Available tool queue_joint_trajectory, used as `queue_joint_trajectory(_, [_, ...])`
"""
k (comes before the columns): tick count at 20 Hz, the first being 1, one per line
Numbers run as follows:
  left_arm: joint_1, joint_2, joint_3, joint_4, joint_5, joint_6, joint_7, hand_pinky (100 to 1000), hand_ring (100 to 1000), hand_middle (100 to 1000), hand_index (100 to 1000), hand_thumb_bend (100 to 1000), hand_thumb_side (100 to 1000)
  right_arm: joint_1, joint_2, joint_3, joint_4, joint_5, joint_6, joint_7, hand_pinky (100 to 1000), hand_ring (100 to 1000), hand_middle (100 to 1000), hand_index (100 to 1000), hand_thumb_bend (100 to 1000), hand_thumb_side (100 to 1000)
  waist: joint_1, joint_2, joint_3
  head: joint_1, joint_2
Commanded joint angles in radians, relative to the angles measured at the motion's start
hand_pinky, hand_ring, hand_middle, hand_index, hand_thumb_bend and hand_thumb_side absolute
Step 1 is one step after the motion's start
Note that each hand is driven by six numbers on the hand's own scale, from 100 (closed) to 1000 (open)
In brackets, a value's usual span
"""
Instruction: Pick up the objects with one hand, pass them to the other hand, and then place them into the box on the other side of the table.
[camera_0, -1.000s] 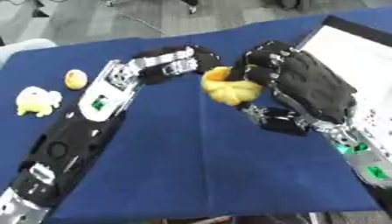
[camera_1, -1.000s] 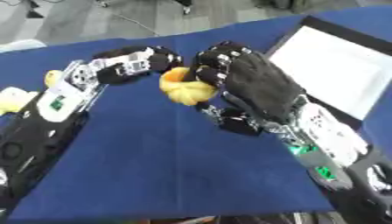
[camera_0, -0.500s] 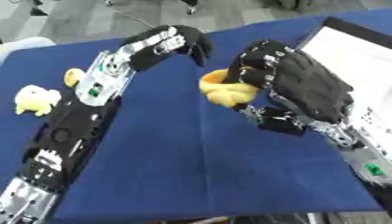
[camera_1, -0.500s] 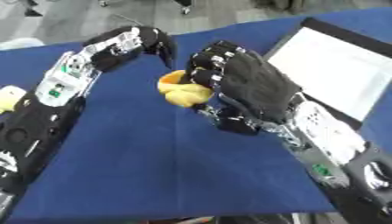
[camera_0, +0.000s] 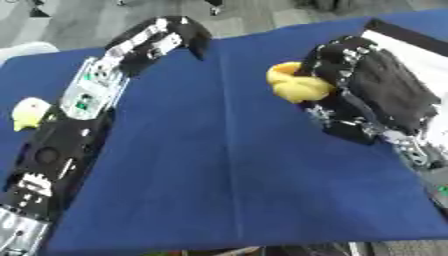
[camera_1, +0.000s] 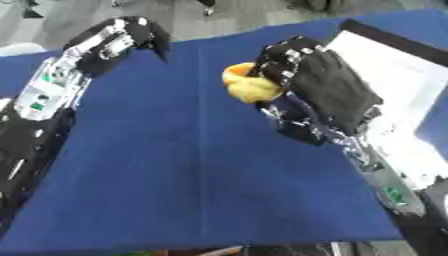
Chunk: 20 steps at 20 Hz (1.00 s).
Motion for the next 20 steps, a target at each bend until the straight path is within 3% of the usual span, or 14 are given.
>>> queue_joint_trajectory(1, [0.028, 0.069, 0.039, -0.096, 0.02, -0.009, 0.024, 653, 555, 578, 736, 100, 750, 0.017, -0.056, -0.085, -0.01, -0.005, 0.121, -0.011, 694, 702, 606, 378, 100, 100, -0.005, -0.011, 0.005, -0.013, -0.003])
queue_joint_trajectory(4, [0.089, 0.095, 0.061, -0.158, 0.023, -0.013, 0.035, 653, 555, 577, 737, 100, 738, 0.042, -0.082, -0.138, 0.011, -0.051, 0.237, -0.015, 670, 725, 611, 433, 100, 100, -0.006, -0.011, 0.009, -0.028, -0.003])
queue_joint_trajectory(7, [0.15, 0.107, 0.09, -0.204, 0.024, -0.008, 0.044, 653, 555, 578, 739, 100, 744, 0.044, -0.105, -0.172, 0.126, -0.136, 0.331, -0.059, 655, 756, 631, 587, 100, 255, -0.006, -0.011, 0.016, -0.042, -0.003])
queue_joint_trajectory(8, [0.168, 0.108, 0.101, -0.216, 0.025, -0.004, 0.047, 653, 556, 578, 739, 100, 749, 0.041, -0.113, -0.178, 0.174, -0.165, 0.35, -0.075, 652, 766, 637, 629, 100, 249, -0.005, -0.011, 0.018, -0.049, -0.003])
queue_joint_trajectory(13, [0.219, 0.108, 0.132, -0.248, 0.028, 0.016, 0.053, 653, 556, 578, 741, 100, 755, 0.018, -0.145, -0.179, 0.357, -0.292, 0.382, -0.129, 652, 787, 657, 711, 100, 230, -0.004, -0.013, 0.025, -0.075, -0.003])
queue_joint_trajectory(16, [0.224, 0.108, 0.136, -0.255, 0.03, 0.022, 0.053, 653, 556, 578, 741, 100, 755, 0.011, -0.15, -0.176, 0.394, -0.317, 0.373, -0.148, 652, 787, 657, 711, 100, 230, -0.004, -0.013, 0.026, -0.077, -0.003])
queue_joint_trajectory(17, [0.231, 0.107, 0.142, -0.255, 0.031, 0.025, 0.056, 652, 556, 578, 742, 100, 762, 0.018, -0.155, -0.173, 0.405, -0.316, 0.375, -0.147, 733, 853, 782, 969, 100, 278, -0.004, -0.011, 0.027, -0.077, -0.003])
queue_joint_trajectory(18, [0.239, 0.105, 0.149, -0.256, 0.032, 0.027, 0.058, 652, 556, 578, 742, 100, 764, 0.027, -0.163, -0.169, 0.425, -0.306, 0.385, -0.137, 751, 860, 804, 1000, 100, 346, -0.004, -0.011, 0.029, -0.079, -0.003])
queue_joint_trajectory(20, [0.249, 0.103, 0.156, -0.26, 0.033, 0.033, 0.056, 652, 556, 578, 743, 100, 768, 0.02, -0.171, -0.158, 0.462, -0.276, 0.4, -0.107, 778, 877, 844, 1000, 100, 399, -0.004, -0.012, 0.033, -0.08, -0.003])
